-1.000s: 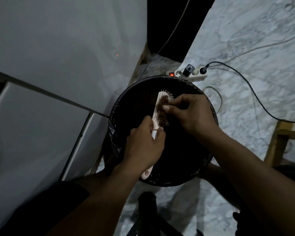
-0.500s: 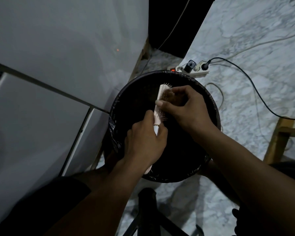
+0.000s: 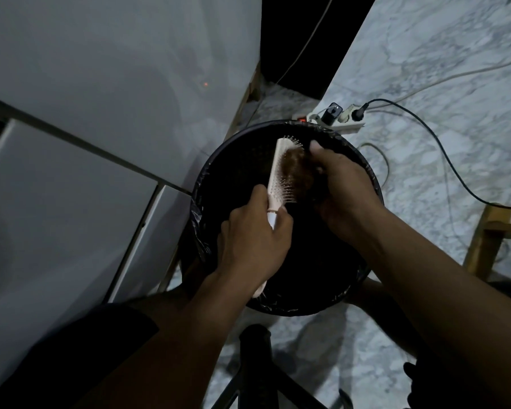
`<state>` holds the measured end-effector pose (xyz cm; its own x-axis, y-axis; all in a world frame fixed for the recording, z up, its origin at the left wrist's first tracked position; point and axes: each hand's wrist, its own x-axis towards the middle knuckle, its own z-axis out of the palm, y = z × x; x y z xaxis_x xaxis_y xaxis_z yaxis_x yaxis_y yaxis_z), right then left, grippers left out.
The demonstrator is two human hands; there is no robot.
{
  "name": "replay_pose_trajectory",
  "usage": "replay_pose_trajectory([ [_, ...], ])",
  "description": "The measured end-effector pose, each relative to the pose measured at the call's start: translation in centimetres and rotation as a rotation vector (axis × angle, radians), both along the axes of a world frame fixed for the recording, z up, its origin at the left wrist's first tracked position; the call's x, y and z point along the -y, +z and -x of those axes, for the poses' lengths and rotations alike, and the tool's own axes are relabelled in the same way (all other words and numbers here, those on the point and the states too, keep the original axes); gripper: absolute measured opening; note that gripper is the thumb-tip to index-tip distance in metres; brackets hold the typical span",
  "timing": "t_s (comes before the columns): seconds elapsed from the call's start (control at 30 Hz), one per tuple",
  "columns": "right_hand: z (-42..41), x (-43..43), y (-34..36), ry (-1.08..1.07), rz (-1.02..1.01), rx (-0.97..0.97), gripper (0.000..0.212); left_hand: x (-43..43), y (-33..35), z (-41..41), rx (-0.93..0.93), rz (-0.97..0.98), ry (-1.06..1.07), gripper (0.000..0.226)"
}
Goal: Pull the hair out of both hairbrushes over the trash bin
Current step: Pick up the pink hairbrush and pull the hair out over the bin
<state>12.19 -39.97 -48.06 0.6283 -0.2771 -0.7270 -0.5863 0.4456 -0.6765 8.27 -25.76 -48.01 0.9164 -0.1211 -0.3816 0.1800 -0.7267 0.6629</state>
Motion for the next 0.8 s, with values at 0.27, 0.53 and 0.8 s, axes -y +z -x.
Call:
replay_pose_trajectory([
  [0.27, 0.7, 0.0, -1.7, 0.259, 0.575, 0.162, 0.020, 0.3, 0.0, 0.4, 0.067, -0.034, -0.079, 0.025],
  [0.53, 0.3, -0.2, -1.0, 0.022, 0.281, 0.084, 0.011, 0.1, -0.2, -0.4, -0.010, 0.040, 0.079, 0.036],
  [0.8, 0.9, -0.5, -1.2, 0.363, 0.487, 0.121, 0.054, 0.2, -0.2, -0.2, -0.039, 0.003, 0.049, 0.031],
])
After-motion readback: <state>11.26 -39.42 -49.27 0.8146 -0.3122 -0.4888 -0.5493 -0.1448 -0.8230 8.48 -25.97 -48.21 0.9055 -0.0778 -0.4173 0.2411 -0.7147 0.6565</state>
